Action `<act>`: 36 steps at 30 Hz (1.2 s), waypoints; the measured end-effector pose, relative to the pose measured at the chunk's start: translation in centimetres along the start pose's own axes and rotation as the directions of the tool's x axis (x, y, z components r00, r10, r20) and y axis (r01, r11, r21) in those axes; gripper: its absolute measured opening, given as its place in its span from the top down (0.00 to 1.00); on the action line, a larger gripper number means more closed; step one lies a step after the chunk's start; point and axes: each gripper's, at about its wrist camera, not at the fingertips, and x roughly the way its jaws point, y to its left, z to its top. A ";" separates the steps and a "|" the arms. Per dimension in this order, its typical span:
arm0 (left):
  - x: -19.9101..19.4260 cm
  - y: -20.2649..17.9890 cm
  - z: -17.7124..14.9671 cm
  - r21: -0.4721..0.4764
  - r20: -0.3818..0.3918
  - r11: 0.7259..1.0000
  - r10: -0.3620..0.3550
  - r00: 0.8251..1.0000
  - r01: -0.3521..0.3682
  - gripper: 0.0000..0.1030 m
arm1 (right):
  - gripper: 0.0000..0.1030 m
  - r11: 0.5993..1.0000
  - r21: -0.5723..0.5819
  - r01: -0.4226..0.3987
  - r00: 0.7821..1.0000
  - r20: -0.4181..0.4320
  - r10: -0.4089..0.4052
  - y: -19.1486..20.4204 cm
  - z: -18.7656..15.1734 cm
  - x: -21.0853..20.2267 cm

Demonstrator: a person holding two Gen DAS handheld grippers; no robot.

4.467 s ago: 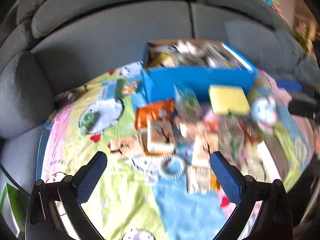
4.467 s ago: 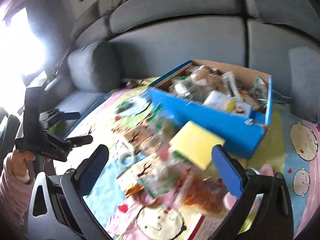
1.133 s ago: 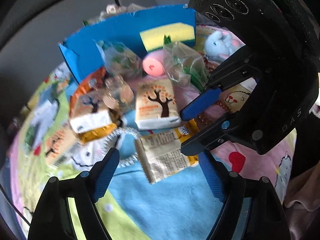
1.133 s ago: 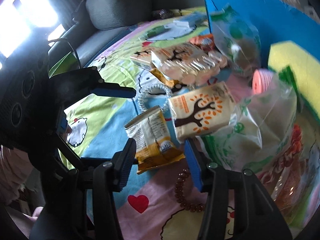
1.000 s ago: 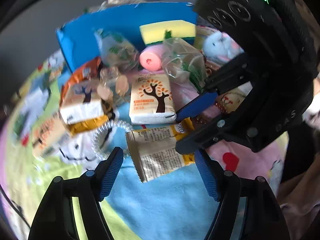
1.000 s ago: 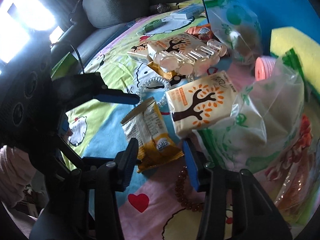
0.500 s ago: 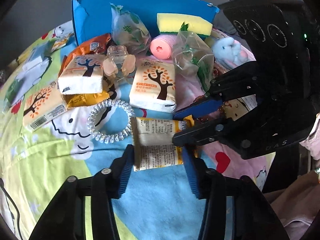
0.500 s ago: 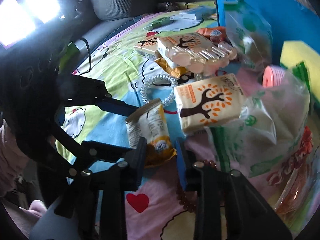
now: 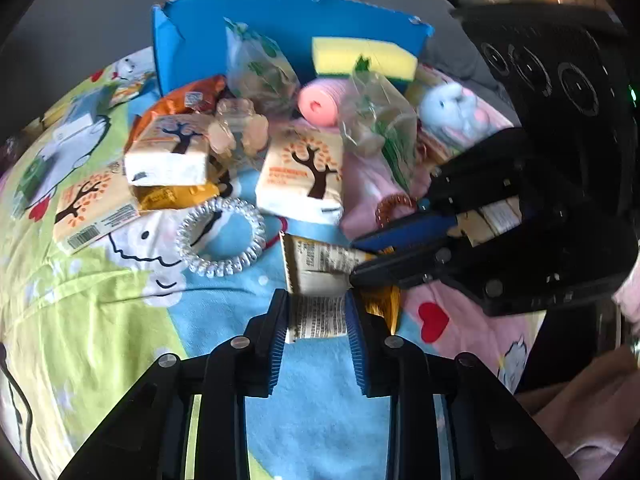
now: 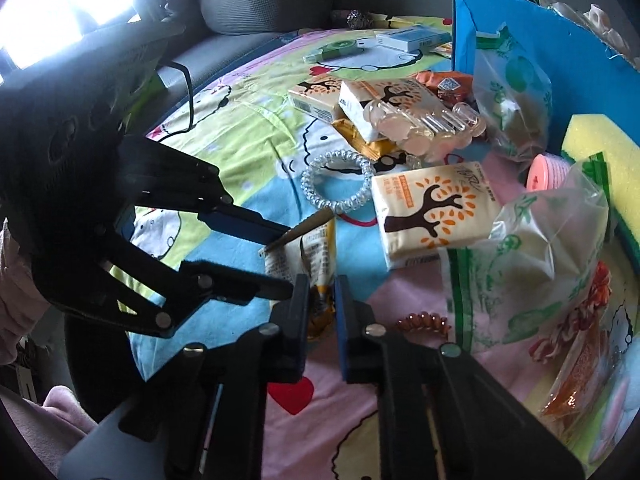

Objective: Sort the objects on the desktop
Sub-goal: 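Close the left gripper on the snack packet and lift it, then carry the snack packet with the left gripper over the blue box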

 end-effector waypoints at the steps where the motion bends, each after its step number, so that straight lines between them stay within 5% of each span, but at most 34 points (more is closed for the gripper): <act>1: -0.2 -0.2 0.0 0.008 0.008 1.000 0.006 1.000 -0.006 0.75 | 0.91 1.000 -0.003 0.000 1.000 0.003 0.000 0.1 0.1 -0.1; 13: -0.5 -0.5 0.9 0.019 0.024 0.999 0.038 0.999 -0.038 0.86 | 0.92 1.000 0.018 0.017 0.999 0.036 -0.017 -0.3 0.1 -1.5; 22: 0.7 0.3 0.8 -0.015 -0.024 0.999 -0.041 0.999 0.041 0.85 | 0.93 0.999 0.037 0.012 1.000 0.023 -0.013 -0.9 -0.2 -1.2; 23: 0.9 0.4 0.8 -0.016 -0.030 0.999 -0.045 0.999 0.044 0.80 | 0.93 0.999 0.037 0.015 1.000 0.020 -0.016 -0.9 -0.3 -1.1; 27: 1.7 1.5 1.2 -0.089 -0.071 0.982 -0.172 0.983 0.165 0.29 | 0.93 0.999 0.045 0.001 1.000 0.014 -0.002 -1.3 -0.4 -0.9; 28: 1.7 1.1 1.3 -0.072 -0.077 0.982 -0.180 0.981 0.175 0.28 | 0.93 0.999 0.045 -0.006 1.000 0.016 0.005 -1.4 -0.5 -0.9; 31: 2.4 -0.9 1.5 0.041 -0.100 0.996 -0.079 0.992 0.084 0.28 | 0.93 0.999 0.046 -0.012 1.000 0.015 0.012 -1.4 -0.7 -0.8; 34: 2.2 -0.9 1.7 0.036 -0.102 0.995 -0.091 0.991 0.095 0.48 | 0.93 0.999 0.040 -0.006 1.000 0.014 0.005 -1.4 -0.6 -0.7; 36: 2.0 -1.2 1.4 0.065 -0.095 0.995 -0.070 0.993 0.076 0.52 | 0.93 0.999 0.042 -0.005 1.000 0.014 0.004 -1.4 -0.5 -0.7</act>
